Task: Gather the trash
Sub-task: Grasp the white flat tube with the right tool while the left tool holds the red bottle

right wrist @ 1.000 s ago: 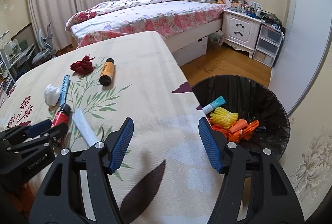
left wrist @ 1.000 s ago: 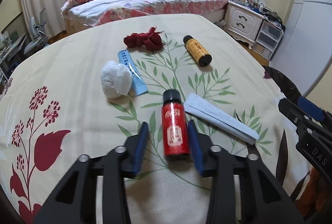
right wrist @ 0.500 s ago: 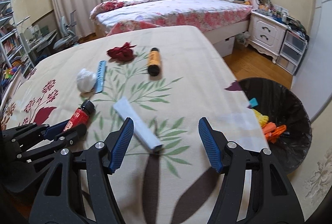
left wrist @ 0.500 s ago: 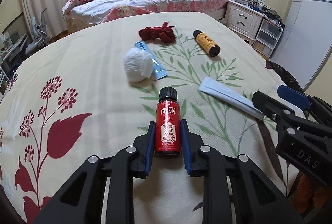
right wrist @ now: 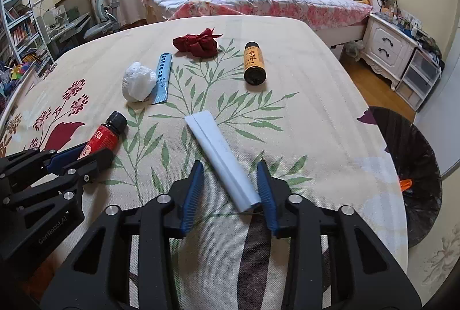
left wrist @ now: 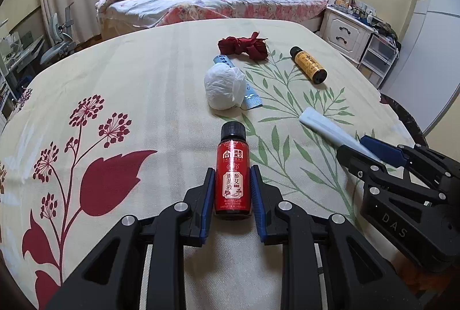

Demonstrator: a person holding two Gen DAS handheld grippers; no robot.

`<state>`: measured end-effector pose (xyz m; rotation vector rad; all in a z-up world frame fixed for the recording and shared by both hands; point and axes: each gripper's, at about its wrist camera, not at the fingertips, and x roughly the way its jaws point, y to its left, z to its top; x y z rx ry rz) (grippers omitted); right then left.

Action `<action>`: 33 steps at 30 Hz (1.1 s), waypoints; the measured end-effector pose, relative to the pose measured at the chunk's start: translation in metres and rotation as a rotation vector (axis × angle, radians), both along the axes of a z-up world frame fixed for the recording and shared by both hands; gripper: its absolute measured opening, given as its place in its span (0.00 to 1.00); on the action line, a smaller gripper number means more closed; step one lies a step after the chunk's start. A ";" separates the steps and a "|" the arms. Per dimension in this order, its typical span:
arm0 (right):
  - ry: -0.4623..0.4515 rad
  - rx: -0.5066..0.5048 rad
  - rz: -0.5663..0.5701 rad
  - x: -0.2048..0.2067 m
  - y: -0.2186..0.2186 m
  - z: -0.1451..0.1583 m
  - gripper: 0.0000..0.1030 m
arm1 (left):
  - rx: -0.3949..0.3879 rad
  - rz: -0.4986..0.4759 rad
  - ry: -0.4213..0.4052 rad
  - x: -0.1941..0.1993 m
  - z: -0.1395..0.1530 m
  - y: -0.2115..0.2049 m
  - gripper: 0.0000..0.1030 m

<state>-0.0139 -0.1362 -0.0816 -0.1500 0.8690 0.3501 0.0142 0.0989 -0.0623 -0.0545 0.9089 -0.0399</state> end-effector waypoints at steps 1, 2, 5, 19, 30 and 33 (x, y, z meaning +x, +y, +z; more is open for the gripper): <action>-0.003 -0.006 0.000 -0.001 0.000 0.000 0.20 | -0.001 0.003 0.001 0.000 0.000 0.000 0.33; -0.004 -0.008 0.000 -0.001 0.001 0.000 0.16 | -0.003 0.006 0.000 0.000 0.000 0.001 0.36; -0.004 0.003 -0.005 -0.002 -0.002 0.000 0.15 | -0.010 0.015 0.000 0.000 0.000 0.003 0.38; 0.006 0.009 -0.014 0.007 0.000 0.002 0.30 | 0.000 0.005 -0.011 -0.001 0.001 0.001 0.24; -0.004 -0.009 -0.010 0.012 0.004 0.001 0.15 | -0.014 0.015 -0.014 0.004 0.003 0.006 0.24; -0.002 0.001 -0.015 0.011 0.002 0.001 0.15 | -0.014 0.012 -0.017 0.004 0.003 0.006 0.24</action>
